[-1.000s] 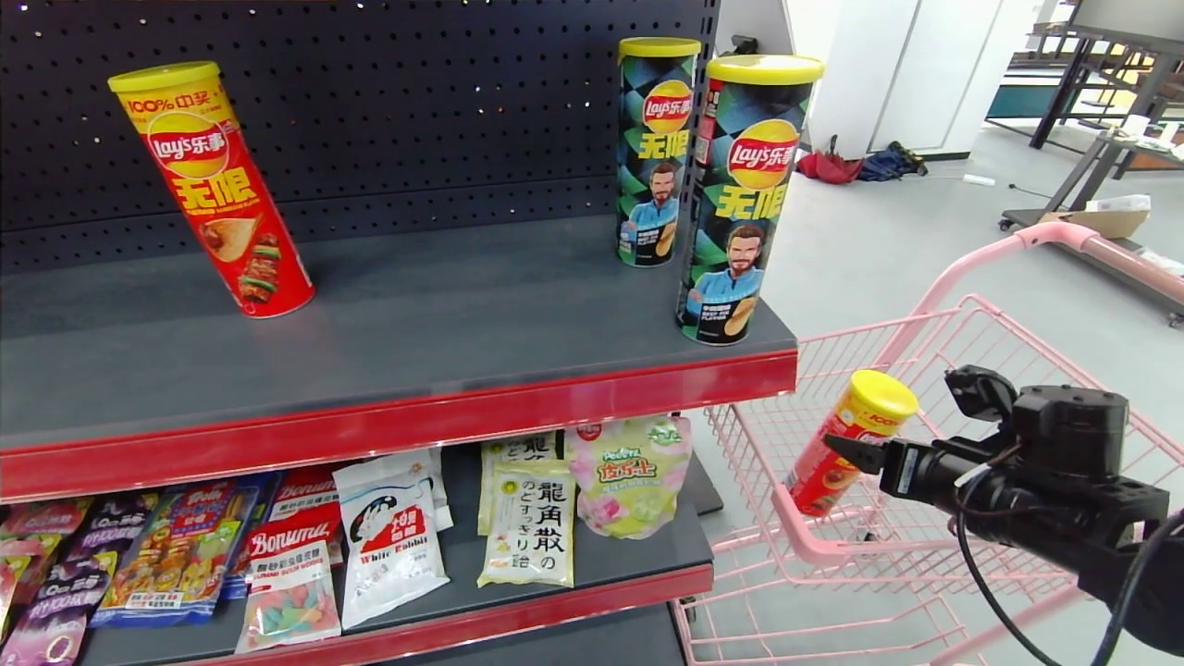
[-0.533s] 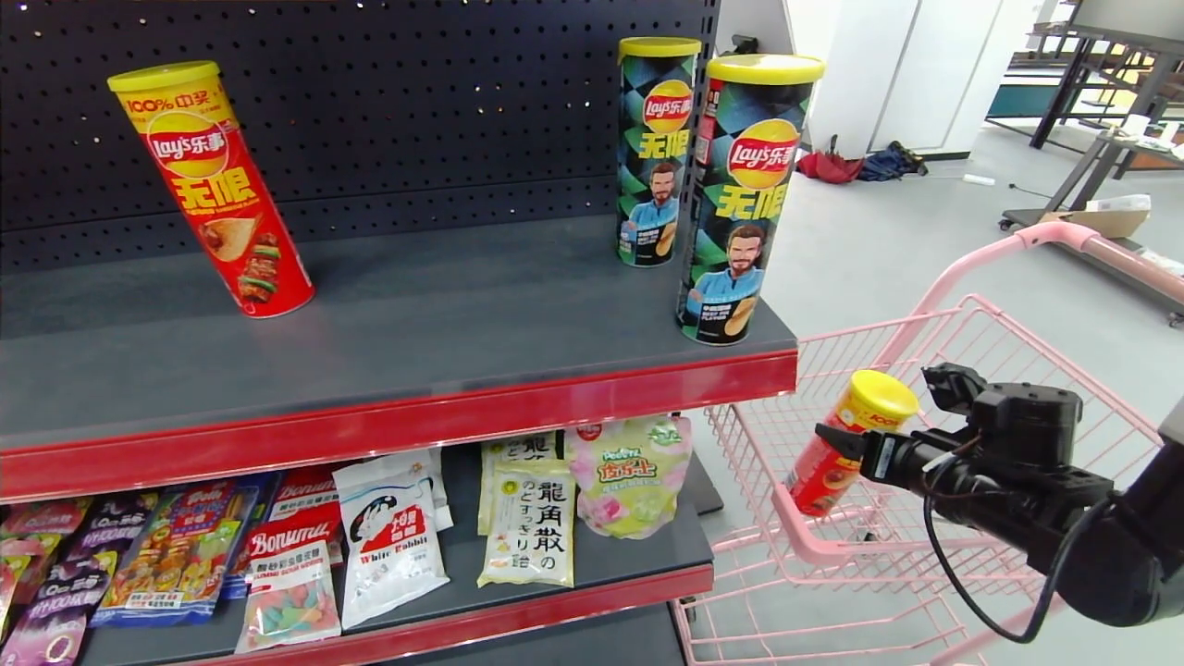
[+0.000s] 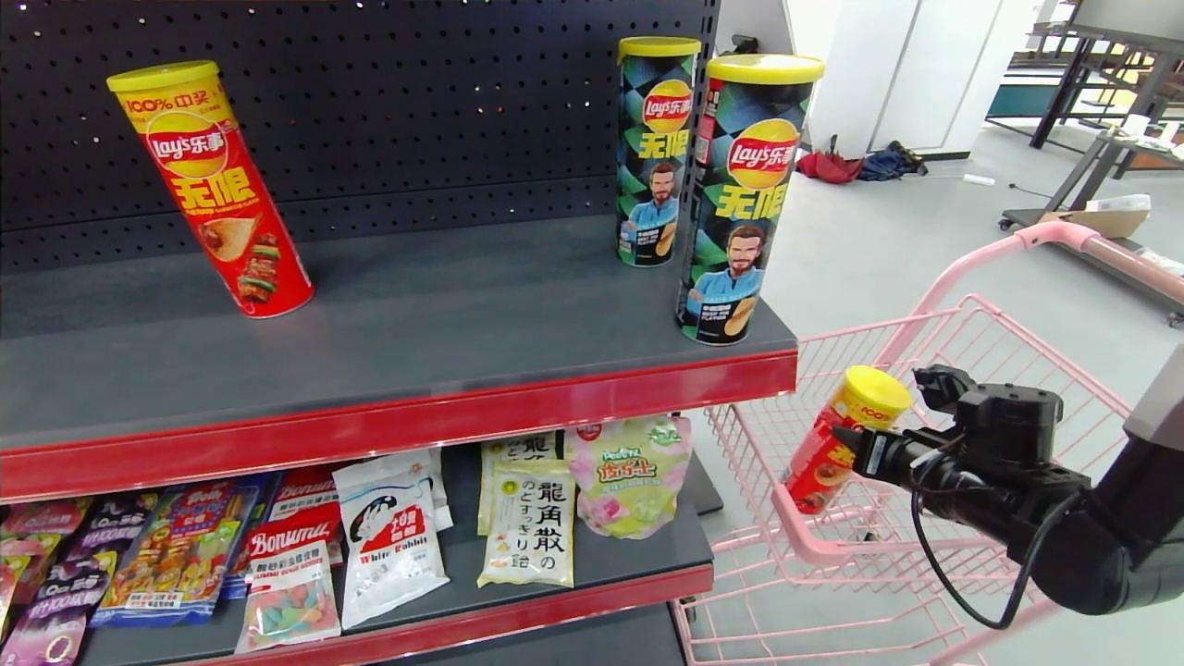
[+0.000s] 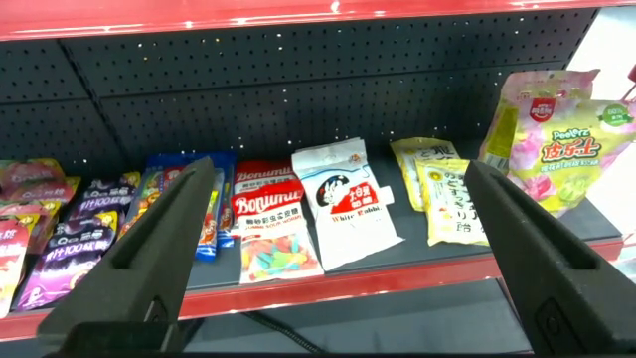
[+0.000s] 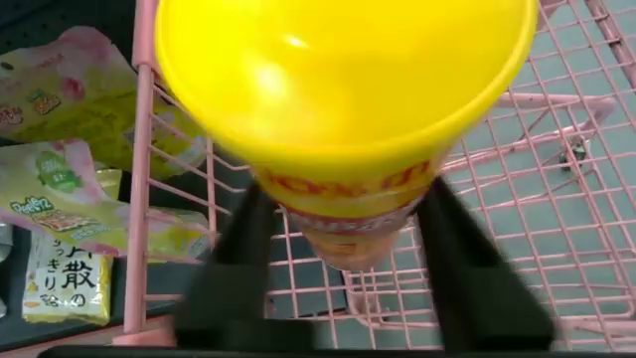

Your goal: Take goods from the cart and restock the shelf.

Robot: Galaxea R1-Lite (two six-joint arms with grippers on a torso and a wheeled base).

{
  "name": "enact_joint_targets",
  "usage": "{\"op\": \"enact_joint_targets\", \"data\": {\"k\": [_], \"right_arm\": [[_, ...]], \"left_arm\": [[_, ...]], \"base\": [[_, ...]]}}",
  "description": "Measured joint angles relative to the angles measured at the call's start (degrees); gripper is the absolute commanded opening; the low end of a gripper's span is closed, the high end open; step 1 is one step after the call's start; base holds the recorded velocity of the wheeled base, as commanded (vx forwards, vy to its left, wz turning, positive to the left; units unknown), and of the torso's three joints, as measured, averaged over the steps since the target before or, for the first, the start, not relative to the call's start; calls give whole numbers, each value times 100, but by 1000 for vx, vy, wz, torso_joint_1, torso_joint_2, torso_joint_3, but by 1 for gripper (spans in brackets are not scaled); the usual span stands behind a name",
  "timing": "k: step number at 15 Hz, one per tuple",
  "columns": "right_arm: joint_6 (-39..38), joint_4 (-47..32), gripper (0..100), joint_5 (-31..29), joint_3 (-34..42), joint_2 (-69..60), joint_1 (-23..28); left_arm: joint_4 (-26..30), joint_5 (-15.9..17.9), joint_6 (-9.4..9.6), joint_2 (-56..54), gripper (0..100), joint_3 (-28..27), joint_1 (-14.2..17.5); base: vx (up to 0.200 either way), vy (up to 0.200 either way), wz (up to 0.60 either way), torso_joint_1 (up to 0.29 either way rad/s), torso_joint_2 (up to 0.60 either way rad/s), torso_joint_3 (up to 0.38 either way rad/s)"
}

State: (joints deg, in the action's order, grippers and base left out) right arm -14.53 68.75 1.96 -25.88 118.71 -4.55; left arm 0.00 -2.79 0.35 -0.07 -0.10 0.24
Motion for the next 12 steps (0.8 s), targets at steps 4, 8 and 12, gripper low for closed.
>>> {"op": "enact_joint_targets", "data": {"k": [4,8,12], "right_arm": [[13,5,0,-11,-52,66,9],[419,-1497,0,2,-1265,-562,318],[802,-4018,0,44,-2726,-2011,602]], "left_arm": [[-7,1,-2,0,100,0,0],[-7,0,0,0,100,0,0],[-7,1,-2,0,100,0,0]], "base": [[0,0,0,0,0,0],[0,0,0,0,0,0],[0,0,0,0,0,0]]}}
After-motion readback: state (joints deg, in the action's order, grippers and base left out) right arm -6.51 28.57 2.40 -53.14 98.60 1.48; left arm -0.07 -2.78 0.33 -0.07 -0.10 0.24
